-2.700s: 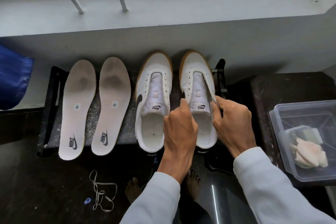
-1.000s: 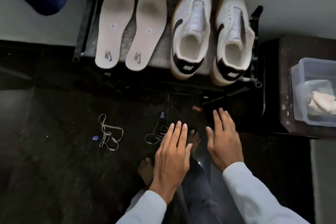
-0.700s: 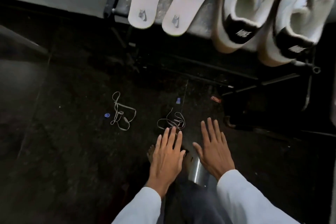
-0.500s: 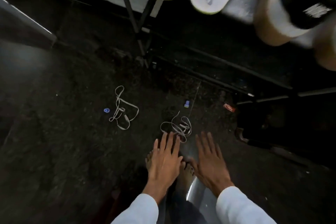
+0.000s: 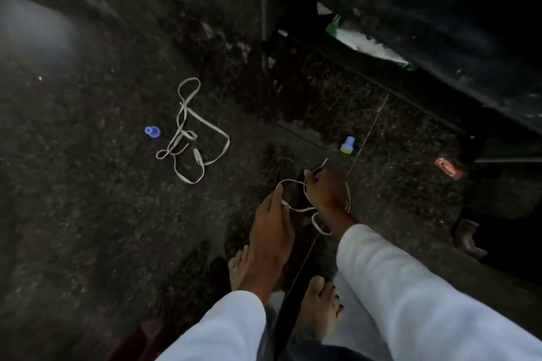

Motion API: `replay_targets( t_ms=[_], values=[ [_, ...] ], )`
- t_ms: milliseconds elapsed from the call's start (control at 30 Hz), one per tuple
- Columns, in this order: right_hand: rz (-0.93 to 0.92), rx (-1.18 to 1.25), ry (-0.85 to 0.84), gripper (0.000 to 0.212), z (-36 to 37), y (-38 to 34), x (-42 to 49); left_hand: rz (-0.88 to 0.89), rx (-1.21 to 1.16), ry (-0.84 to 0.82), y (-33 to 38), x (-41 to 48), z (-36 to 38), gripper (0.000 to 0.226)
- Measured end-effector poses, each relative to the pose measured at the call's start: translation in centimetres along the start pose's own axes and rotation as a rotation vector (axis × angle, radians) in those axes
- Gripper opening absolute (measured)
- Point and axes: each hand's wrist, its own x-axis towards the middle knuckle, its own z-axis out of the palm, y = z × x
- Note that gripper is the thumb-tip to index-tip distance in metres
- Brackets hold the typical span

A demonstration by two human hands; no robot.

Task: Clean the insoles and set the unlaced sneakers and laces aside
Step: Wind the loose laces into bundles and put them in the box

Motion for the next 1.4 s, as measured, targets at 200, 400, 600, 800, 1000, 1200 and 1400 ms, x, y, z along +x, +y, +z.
replay_targets(
  t_ms=[200,400,600,800,1000,1200,1400],
  values=[
    [0.022,-0.043,0.101,0.043,2.7,-0.7,1.4,0.064,-0.044,0.022,-2.7,1.0,0.9,0.045],
    [-0.052,0.381,0.105,0.027,-1.8,-1.0,-2.3,-0.002,-0.201,0.072,-1.0,0.0,-1.9,0.036],
    [-0.311,0.539,-0.023,0.021,-14.2,-2.6,-11.5,-0.511,-0.738,-0.160,6.4,-3.5,-9.4,0.025],
    [-0.781,0.397,0.004,0.011,-30.5,-6.4,-23.4,-0.521,-0.955,-0.351,16.0,-10.8,-21.7,0.044],
    [-1.199,-0.035,-0.063,0.022,-45.4,-10.6,-34.0,-0.413,-0.994,-0.608,27.1,-20.1,-33.5,0.062],
    [-1.359,-0.375,-0.056,0.031,-56.1,-13.9,-42.7,-0.182,-0.846,-0.820,35.3,-28.3,-43.3,0.075],
    [-1.336,-0.233,-0.027,0.015,-63.4,-15.9,-50.1,0.155,-0.649,-0.883,40.2,-35.4,-49.9,0.033]
  ],
)
